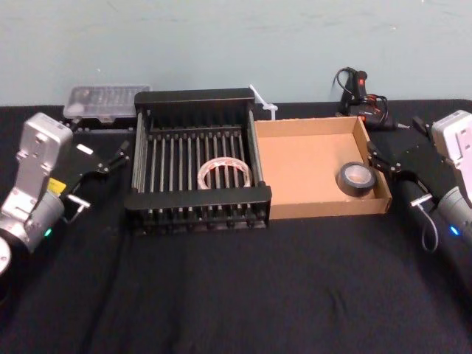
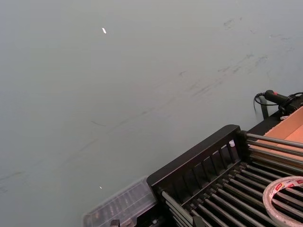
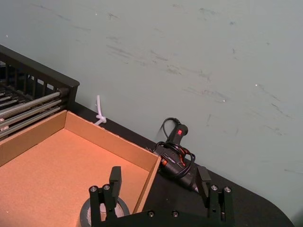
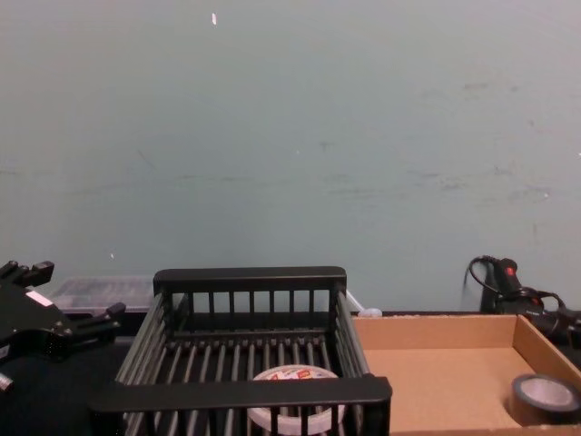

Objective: Pick up the white tape and place it into the black box , Pick up the silver tape and place it into the brown box.

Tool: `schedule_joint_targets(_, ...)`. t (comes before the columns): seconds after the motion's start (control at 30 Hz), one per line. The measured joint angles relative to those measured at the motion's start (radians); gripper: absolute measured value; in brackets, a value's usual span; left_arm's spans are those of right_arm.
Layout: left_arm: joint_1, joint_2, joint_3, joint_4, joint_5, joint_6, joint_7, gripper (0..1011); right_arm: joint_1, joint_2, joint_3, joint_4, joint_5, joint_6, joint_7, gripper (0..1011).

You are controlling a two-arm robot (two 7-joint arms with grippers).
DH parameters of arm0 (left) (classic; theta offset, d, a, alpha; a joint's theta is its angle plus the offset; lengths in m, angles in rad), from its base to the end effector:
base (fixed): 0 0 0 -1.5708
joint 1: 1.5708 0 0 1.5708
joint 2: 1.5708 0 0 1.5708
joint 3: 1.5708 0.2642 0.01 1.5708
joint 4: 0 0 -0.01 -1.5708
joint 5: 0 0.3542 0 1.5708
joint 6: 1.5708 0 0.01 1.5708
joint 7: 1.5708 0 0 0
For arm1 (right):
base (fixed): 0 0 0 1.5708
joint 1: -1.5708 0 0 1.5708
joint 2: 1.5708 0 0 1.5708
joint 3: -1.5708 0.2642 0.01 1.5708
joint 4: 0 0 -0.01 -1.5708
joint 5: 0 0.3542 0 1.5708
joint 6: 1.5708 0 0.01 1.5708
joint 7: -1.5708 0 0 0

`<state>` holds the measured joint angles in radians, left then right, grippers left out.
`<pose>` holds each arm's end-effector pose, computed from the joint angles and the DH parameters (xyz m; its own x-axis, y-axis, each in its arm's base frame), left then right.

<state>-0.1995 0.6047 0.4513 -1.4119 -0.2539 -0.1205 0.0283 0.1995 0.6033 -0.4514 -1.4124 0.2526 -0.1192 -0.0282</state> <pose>0.3968 0.0561 -0.2902 0.2922 0.8803 0.3738 -0.9553 0.2872 0.0703 0.3968 -0.0554 -0.2901 0.2928 -0.8801 0.3737 0.9551 0.2877 -0.0709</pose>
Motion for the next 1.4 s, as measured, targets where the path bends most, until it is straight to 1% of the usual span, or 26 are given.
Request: schedule_joint_targets(1.4, 0.000, 0.000, 0.000, 0.000, 0.000, 0.000, 0.000, 1001, 0.000, 0.001, 0.000, 0.000, 0.001, -0.001, 0.000, 1002)
